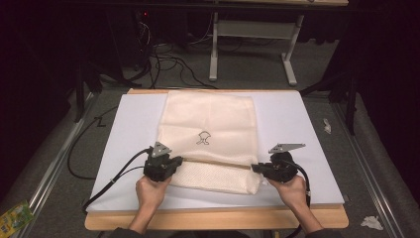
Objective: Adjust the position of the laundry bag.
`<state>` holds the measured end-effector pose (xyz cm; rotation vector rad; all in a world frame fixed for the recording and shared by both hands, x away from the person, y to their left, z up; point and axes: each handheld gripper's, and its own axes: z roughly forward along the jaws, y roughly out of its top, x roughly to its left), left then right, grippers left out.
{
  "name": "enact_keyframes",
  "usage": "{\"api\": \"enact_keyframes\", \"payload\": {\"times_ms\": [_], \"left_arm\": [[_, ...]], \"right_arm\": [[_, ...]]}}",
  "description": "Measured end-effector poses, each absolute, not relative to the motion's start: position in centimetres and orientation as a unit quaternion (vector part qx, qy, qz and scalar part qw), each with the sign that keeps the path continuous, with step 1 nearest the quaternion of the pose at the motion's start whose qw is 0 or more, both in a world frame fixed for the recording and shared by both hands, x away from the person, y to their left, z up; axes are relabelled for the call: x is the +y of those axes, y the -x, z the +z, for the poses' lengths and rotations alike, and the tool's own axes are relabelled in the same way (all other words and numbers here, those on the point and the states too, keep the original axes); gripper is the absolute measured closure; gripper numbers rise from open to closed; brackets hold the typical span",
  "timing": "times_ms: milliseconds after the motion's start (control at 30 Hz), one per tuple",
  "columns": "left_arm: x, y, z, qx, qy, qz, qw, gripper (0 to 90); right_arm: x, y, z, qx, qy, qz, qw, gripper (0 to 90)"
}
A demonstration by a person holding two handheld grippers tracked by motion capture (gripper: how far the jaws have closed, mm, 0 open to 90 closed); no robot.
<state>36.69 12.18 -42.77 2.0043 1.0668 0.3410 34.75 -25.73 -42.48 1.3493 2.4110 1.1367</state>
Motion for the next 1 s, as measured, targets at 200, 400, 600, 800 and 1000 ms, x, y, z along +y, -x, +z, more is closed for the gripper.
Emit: {"api": "enact_keyframes", "payload": {"times_ms": [200, 400, 600, 800, 1000], "left_arm": [[13.7, -36.4, -42.6, 0.435, -0.790, 0.146, 0.408, 87.4], [13.9, -36.4, -42.6, 0.435, -0.787, 0.146, 0.412, 87.3], [14.7, -36.4, -42.4, 0.444, -0.781, 0.153, 0.412, 87.4], [14.7, -36.3, -42.4, 0.443, -0.782, 0.154, 0.411, 87.3], [14.7, -36.4, -42.4, 0.444, -0.782, 0.155, 0.409, 87.3]], "right_arm": [[-26.0, -35.0, -42.5, 0.802, -0.456, 0.378, 0.076, 86.3], [-26.1, -35.1, -42.4, 0.800, -0.459, 0.378, 0.081, 86.3], [-26.8, -35.3, -42.2, 0.798, -0.465, 0.373, 0.092, 86.3], [-26.9, -35.4, -42.3, 0.796, -0.467, 0.373, 0.094, 86.3], [-26.9, -35.5, -42.3, 0.797, -0.467, 0.371, 0.095, 86.3]]}}
